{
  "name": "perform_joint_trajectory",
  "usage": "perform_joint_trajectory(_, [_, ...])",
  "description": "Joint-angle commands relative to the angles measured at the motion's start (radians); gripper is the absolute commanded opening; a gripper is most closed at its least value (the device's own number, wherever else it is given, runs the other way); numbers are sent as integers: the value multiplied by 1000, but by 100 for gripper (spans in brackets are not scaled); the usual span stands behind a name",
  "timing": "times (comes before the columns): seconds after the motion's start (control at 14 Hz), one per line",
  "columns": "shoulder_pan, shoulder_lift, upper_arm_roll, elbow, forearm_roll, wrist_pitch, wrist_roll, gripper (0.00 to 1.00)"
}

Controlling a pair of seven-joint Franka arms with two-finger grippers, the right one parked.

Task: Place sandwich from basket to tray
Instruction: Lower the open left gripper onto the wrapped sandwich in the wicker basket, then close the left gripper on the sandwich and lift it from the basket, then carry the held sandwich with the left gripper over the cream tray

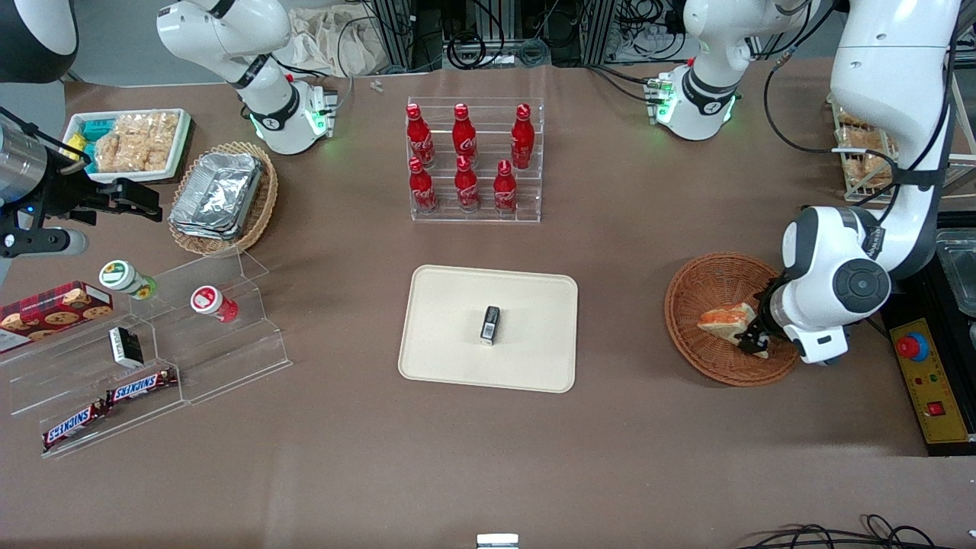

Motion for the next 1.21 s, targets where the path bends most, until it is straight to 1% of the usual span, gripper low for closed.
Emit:
perform_joint_trajectory(0.0, [8, -8, -5, -35, 13, 66, -40, 100])
perform_joint_trajectory(0.07, [5, 4, -6, -30, 3, 78, -46, 100])
perform_joint_trajectory(0.14, [-2, 14, -8, -22, -13, 96, -87, 82])
perform_joint_trajectory(0.21, [-2, 15, -9, -18, -14, 112, -159, 42])
perform_joint_trajectory(0.29, [-3, 17, -11, -18, -8, 116, -178, 1])
perform_joint_trajectory(0.57, [-22, 12, -13, 36, -8, 103, -167, 0])
perform_joint_trajectory(0.71, [-20, -17, -13, 76, -13, 39, -109, 0])
perform_joint_trajectory(0.86, [-21, -20, -14, 218, -25, -116, -39, 0])
perform_joint_trajectory(1.0, [-22, -11, -49, 373, -25, -283, 55, 0])
perform_joint_trajectory(1.14, [-25, -11, -104, 474, -22, -373, 263, 0])
